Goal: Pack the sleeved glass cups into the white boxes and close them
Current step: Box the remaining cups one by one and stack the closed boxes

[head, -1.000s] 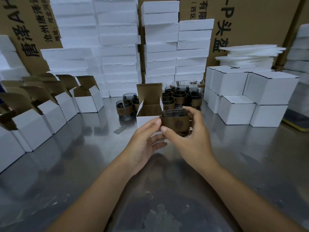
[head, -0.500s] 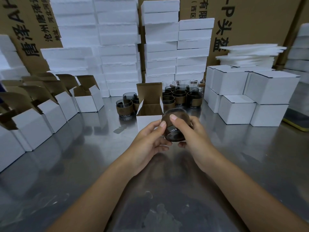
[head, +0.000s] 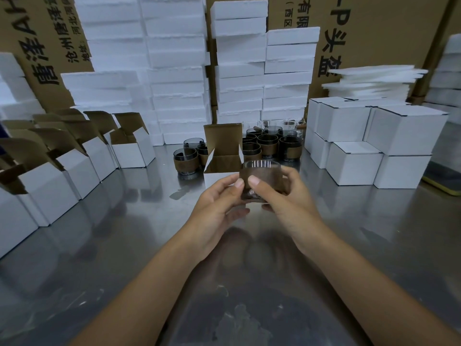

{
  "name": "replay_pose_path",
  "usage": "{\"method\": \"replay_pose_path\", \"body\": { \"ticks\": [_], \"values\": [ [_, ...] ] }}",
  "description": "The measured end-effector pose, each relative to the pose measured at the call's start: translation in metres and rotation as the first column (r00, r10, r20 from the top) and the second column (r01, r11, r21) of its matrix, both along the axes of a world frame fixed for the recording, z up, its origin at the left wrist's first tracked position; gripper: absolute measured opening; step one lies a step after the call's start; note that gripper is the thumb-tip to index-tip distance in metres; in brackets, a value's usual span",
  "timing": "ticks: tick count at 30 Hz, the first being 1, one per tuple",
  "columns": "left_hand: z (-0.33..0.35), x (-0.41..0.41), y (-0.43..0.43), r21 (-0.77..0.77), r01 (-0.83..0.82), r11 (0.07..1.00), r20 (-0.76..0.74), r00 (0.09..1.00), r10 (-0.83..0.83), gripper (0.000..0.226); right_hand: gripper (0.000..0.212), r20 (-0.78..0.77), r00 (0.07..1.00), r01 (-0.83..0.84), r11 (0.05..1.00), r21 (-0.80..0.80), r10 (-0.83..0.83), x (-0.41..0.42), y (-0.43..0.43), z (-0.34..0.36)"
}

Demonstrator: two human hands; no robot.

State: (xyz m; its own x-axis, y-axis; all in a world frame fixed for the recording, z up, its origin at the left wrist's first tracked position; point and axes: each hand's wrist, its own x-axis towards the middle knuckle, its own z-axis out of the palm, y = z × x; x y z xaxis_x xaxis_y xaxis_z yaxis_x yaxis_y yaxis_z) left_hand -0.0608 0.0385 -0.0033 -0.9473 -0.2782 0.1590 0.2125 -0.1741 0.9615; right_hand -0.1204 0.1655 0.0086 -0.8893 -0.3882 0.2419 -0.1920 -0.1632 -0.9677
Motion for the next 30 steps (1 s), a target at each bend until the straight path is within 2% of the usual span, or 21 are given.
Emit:
{"method": "replay_pose_path", "body": {
  "ticks": [3, 6, 12, 14, 16, 18, 21, 25, 30],
  "values": [
    [0.002, 0.000, -0.002, 0.021, -0.017, 1.000, -0.020, 1.000, 0.017, 0.051, 0.069, -0.106, 0.994, 0.001, 0.999, -0.039, -0.005, -0.001, 0.000, -0.003],
    [0.003, 0.000, -0.003, 0.021, 0.002, 1.000, -0.042, 0.999, -0.001, 0.039, 0.070, -0.214, 0.977, 0.013, 1.000, 0.017, -0.009, -0.002, 0.002, -0.005],
    [0.003, 0.000, -0.003, 0.066, 0.041, 0.997, -0.103, 0.994, -0.035, 0.033, 0.071, -0.359, 0.933, 0.054, 0.996, 0.076, -0.023, -0.001, 0.004, -0.006],
    [0.004, 0.000, -0.002, 0.062, 0.010, 0.998, -0.099, 0.995, -0.003, 0.032, 0.071, -0.367, 0.930, 0.061, 0.995, 0.085, -0.026, -0.002, 0.004, -0.006],
    [0.004, -0.001, -0.002, -0.014, -0.109, 0.994, -0.091, 0.990, 0.107, 0.029, 0.071, -0.372, 0.928, 0.064, 0.995, 0.082, -0.029, -0.003, 0.004, -0.007],
    [0.003, -0.002, -0.002, -0.227, -0.334, 0.915, -0.107, 0.942, 0.317, 0.026, 0.071, -0.372, 0.928, 0.066, 0.995, 0.069, -0.036, -0.003, 0.004, -0.008],
    [0.001, 0.000, -0.004, -0.518, -0.535, 0.668, -0.228, 0.838, 0.495, 0.026, 0.071, -0.373, 0.927, 0.082, 0.994, 0.074, -0.049, -0.005, 0.004, -0.008],
    [-0.006, 0.000, -0.011, -0.738, -0.526, 0.423, -0.246, 0.793, 0.557, 0.040, 0.072, -0.363, 0.930, 0.090, 0.992, 0.089, -0.052, -0.006, 0.003, -0.008],
    [-0.008, 0.001, -0.015, -0.822, -0.469, 0.322, -0.216, 0.781, 0.586, 0.044, 0.071, -0.344, 0.938, 0.070, 0.993, 0.095, -0.033, -0.003, 0.004, -0.008]
  ]
}}
